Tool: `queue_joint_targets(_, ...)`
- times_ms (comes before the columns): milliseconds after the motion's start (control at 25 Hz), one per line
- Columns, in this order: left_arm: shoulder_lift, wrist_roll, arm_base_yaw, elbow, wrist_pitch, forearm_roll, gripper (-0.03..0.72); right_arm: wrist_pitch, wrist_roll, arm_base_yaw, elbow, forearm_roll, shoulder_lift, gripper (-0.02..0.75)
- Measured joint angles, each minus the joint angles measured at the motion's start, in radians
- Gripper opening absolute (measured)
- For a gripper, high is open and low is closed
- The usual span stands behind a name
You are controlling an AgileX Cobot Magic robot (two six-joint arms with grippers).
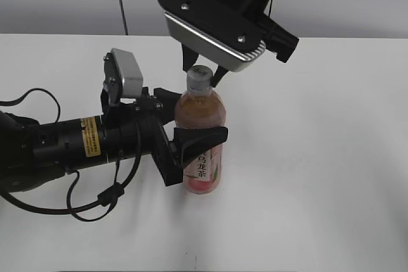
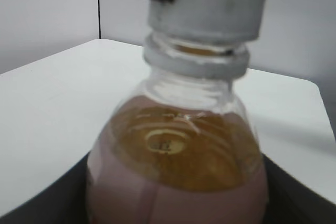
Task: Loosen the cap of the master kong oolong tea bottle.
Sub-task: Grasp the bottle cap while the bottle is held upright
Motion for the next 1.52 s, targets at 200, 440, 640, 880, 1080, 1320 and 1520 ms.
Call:
queue_joint_targets(200, 0.000, -0.009, 0.000, 0.000, 0.002, -0.008, 0.459, 0.000, 0.081, 0.005, 0.000, 0.036, 0.002, 0.356)
queue_joint_targets(440, 0.000, -0.009, -0.002, -0.001, 0.003, -0.004, 0.459, -0.013, 0.145, 0.007, 0.000, 0.066, 0.003, 0.490)
queue_joint_targets(640, 0.000, -0.009, -0.002, -0.001, 0.003, 0.000, 0.459, -0.018, 0.276, 0.007, 0.000, 0.117, 0.003, 0.578)
queue_joint_targets(880, 0.000, -0.009, -0.002, -0.001, 0.003, 0.001, 0.459, -0.030, 0.628, 0.007, 0.000, 0.144, -0.001, 0.587)
queue_joint_targets(1080, 0.000, -0.011, -0.002, -0.001, 0.003, 0.001, 0.459, -0.096, 1.040, 0.007, -0.002, 0.136, -0.025, 0.589)
queue_joint_targets(1320, 0.000, -0.011, -0.002, -0.001, 0.003, 0.001, 0.459, -0.100, 1.575, 0.007, -0.028, -0.031, -0.027, 0.588)
queue_joint_targets(1520, 0.000, -0.011, -0.002, -0.001, 0.003, 0.001, 0.459, -0.035, 1.879, 0.007, -0.031, -0.077, -0.027, 0.588)
